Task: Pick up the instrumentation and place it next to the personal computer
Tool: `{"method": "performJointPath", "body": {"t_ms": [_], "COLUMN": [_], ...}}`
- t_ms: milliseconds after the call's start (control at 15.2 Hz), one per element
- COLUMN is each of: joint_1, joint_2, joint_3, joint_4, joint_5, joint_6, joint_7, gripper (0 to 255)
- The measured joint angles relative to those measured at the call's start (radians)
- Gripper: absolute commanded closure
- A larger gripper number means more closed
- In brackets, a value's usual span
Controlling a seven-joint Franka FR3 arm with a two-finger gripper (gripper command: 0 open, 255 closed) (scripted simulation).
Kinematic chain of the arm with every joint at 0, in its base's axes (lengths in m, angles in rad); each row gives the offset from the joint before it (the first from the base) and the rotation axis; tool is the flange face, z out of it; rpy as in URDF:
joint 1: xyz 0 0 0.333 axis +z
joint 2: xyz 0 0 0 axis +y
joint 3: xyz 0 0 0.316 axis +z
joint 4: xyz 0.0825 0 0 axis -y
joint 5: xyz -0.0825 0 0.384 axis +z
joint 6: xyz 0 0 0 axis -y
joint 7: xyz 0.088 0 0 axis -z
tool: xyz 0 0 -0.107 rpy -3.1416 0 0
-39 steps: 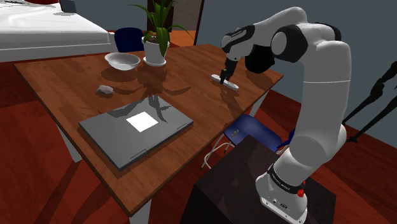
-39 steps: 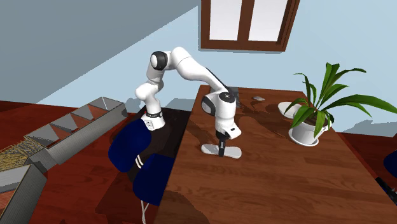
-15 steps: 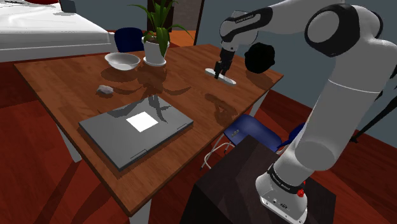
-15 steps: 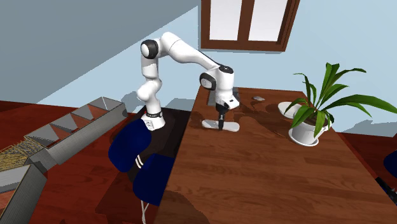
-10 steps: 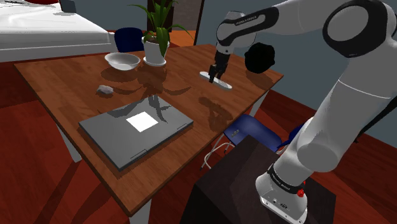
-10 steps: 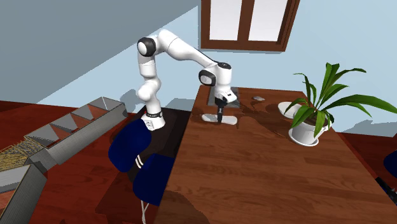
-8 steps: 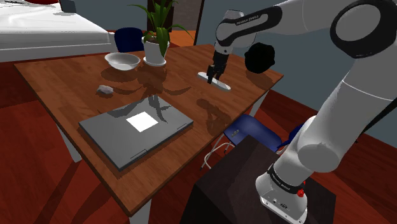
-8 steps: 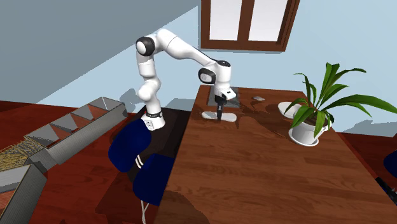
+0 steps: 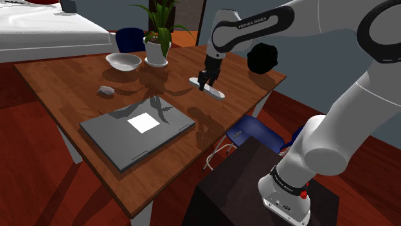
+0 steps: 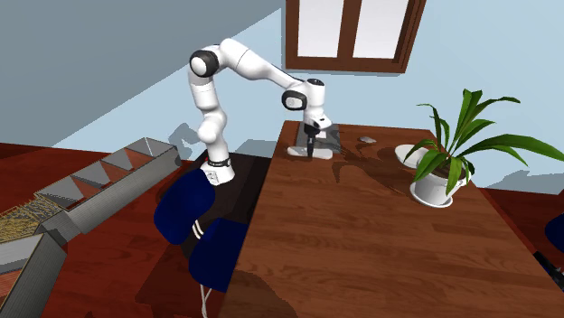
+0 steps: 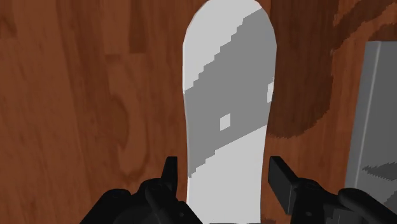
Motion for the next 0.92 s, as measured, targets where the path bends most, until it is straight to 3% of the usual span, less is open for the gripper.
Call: {"method": "performJointPath", "body": {"t_ms": [528,924], "joint_1": [0.091,0.097], "joint_2": [-0.046,-0.011], "joint_3": [0.113,0.120], "joint_4": [-0.043,-0.081], "joint_5": [0.002,0.008], "joint_6": [-0.001,0.071], "joint_7": [0.202,0.214], "gripper": [255,255]}}
